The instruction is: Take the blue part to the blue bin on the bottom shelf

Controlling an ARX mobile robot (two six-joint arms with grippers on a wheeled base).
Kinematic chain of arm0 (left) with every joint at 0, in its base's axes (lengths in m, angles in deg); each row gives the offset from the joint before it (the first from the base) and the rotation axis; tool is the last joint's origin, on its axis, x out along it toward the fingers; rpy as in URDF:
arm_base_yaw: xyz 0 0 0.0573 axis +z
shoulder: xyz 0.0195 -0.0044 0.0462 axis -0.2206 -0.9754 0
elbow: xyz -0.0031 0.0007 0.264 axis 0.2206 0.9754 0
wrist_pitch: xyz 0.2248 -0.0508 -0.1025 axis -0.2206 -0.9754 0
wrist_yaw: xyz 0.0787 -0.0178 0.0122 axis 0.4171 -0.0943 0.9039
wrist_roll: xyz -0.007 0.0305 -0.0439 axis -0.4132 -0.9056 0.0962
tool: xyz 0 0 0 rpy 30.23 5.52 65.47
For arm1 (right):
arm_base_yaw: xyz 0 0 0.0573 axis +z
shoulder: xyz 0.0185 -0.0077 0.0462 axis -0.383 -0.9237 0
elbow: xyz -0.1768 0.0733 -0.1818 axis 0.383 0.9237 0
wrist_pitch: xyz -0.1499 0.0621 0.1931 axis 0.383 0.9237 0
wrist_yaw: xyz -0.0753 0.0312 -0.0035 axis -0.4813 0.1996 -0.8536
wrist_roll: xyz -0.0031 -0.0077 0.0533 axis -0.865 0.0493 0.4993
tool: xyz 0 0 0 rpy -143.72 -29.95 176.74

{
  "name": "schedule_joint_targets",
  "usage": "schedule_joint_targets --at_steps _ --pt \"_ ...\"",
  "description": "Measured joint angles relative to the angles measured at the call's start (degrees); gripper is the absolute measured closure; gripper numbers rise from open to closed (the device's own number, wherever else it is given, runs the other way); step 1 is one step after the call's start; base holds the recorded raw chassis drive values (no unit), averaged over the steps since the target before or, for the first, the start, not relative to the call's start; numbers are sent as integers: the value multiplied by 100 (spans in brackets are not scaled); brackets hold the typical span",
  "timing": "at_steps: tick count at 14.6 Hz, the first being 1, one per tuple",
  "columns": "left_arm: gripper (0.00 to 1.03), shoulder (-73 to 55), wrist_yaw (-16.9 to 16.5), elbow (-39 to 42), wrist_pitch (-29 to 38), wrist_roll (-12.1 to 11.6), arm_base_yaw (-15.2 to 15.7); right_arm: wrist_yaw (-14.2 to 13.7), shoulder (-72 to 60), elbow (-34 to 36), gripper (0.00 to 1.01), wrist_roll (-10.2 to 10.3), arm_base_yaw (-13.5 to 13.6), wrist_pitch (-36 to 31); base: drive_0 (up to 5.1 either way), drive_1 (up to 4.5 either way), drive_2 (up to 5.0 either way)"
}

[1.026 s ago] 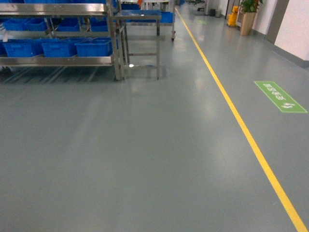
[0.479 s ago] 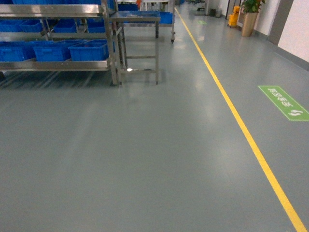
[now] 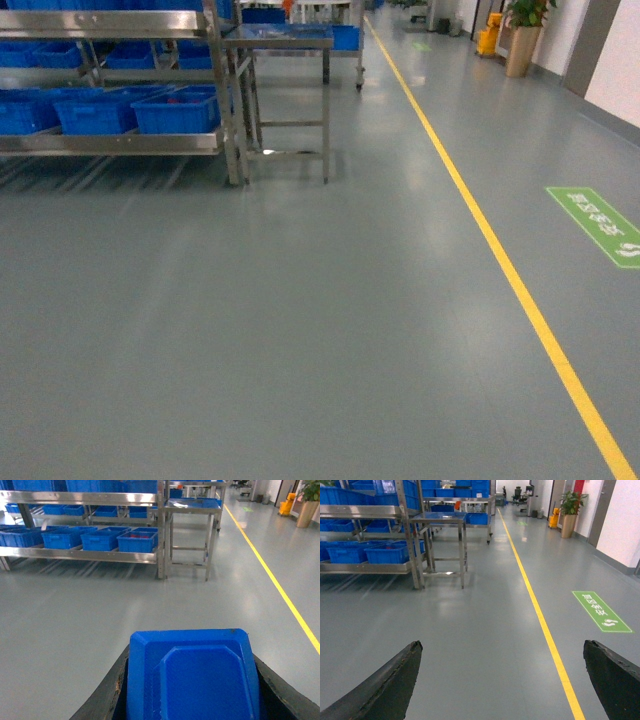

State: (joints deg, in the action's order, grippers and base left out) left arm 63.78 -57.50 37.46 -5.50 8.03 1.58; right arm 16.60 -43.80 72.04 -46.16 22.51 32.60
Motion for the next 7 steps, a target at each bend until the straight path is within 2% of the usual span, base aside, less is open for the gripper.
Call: schedule_joint_targets --at_steps 7 --pt "59 0 2 0 -7 0 0 0 0 0 3 0 0 -2 -198 -198 -198"
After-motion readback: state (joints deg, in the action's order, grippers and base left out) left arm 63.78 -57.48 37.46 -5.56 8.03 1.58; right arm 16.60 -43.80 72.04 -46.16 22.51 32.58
